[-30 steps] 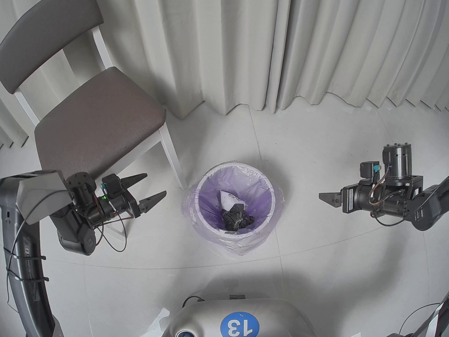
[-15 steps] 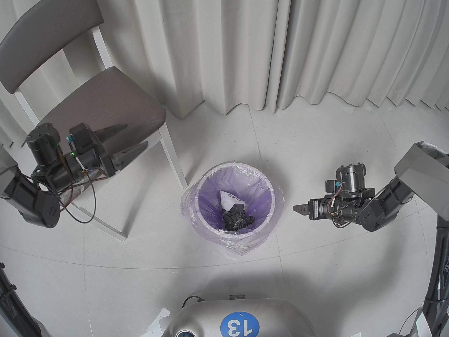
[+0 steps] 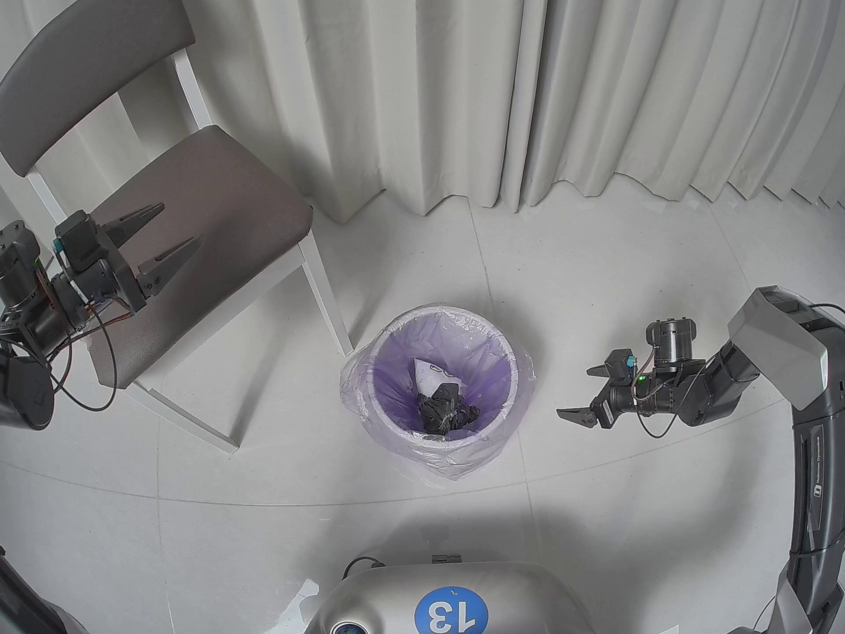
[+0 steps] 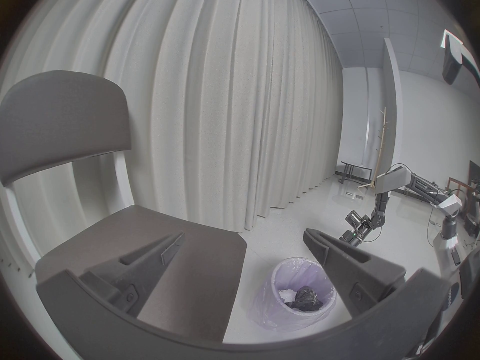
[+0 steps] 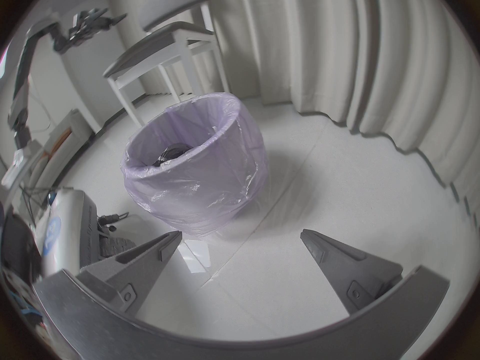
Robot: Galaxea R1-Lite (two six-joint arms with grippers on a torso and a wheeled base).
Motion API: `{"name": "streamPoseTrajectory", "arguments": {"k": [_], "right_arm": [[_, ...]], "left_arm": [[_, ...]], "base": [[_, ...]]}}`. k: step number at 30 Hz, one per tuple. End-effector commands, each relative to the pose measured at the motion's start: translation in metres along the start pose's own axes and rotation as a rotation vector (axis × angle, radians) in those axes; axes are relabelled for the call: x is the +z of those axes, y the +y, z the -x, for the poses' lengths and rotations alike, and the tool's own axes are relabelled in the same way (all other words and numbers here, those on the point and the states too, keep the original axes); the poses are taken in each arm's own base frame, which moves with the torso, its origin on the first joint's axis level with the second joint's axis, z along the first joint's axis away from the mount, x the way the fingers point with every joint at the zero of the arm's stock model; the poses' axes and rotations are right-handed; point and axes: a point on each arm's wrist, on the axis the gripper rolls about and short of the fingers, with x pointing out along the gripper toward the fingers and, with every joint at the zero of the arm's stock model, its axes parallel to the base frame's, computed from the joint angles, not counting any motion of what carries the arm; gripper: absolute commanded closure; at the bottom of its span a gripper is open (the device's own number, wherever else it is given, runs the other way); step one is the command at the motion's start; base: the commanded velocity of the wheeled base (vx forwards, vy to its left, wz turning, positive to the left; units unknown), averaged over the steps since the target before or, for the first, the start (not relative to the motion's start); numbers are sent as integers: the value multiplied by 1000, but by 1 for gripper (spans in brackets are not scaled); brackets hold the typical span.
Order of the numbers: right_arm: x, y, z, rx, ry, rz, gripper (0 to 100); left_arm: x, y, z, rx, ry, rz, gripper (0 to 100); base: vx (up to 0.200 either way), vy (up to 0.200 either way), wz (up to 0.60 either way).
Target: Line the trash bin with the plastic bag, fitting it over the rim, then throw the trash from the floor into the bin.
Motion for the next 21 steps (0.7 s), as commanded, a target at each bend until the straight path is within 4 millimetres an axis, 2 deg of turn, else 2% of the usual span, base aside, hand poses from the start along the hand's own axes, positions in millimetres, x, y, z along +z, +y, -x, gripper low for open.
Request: {"name": "streamPoseTrajectory", "arguments": {"k": [1, 4, 7, 12, 16, 17, 21], "right_arm": [[-16, -4, -33, 50, -27, 82, 0], [-14, -11, -52, 61, -28, 95, 0], [-12, -15, -59, 65, -26, 98, 0], [9, -25, -78, 87, -43, 120, 0], [21, -24, -88, 143, -75, 127, 0], [29, -20, -93, 170, -89, 132, 0], [36, -15, -102, 202, -75, 126, 0]], "left_arm": [[9, 0, 20, 54, 0, -19, 0], [5, -2, 22, 55, 11, -8, 0], [3, -3, 22, 55, 17, -1, 0], [-3, -4, 23, 56, 31, 14, 0], [-7, -5, 23, 55, 41, 21, 0], [-9, -5, 23, 54, 46, 27, 0], [-14, -3, 22, 56, 54, 32, 0]], "base": [[0, 0, 0], [0, 0, 0], [0, 0, 0], [0, 0, 0], [0, 0, 0], [0, 0, 0], [0, 0, 0]]}}
